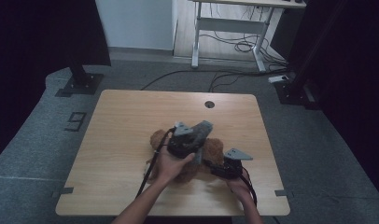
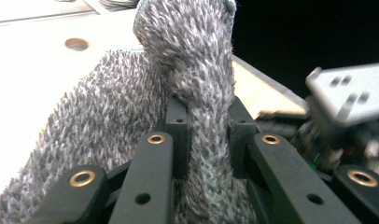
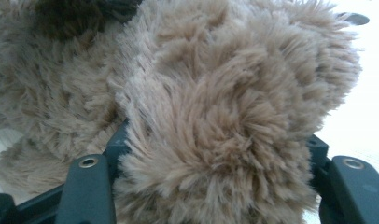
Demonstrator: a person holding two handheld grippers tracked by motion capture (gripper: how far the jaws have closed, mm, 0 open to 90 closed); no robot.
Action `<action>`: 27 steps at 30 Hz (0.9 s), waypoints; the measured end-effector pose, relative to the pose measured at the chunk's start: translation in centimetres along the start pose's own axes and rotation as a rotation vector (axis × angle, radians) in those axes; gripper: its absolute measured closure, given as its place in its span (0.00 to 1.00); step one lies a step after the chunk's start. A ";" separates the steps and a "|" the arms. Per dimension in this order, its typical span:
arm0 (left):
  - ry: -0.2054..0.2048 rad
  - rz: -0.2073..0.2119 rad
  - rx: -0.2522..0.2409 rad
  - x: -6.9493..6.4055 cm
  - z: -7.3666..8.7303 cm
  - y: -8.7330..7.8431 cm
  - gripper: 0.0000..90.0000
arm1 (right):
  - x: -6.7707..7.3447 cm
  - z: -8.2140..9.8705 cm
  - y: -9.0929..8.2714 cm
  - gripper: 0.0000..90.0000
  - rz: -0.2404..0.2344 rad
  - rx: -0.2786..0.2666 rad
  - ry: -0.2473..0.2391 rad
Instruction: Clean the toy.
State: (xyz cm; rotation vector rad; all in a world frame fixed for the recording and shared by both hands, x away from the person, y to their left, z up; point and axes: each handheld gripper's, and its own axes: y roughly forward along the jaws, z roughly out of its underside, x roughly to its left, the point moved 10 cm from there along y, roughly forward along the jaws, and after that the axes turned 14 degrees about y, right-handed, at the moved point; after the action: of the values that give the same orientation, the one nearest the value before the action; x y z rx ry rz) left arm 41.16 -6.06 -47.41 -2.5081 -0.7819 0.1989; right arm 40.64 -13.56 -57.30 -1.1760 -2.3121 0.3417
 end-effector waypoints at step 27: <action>-0.101 -0.143 0.047 6.1 7.5 -4.2 0.85 | 0.0 0.4 -0.1 0.42 0.018 -0.036 0.031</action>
State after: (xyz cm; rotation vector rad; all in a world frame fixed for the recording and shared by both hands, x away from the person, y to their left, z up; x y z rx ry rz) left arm 42.03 3.52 -51.73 -2.4020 -0.9813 0.2927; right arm 40.40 -13.61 -57.57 -1.2118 -2.2910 0.2866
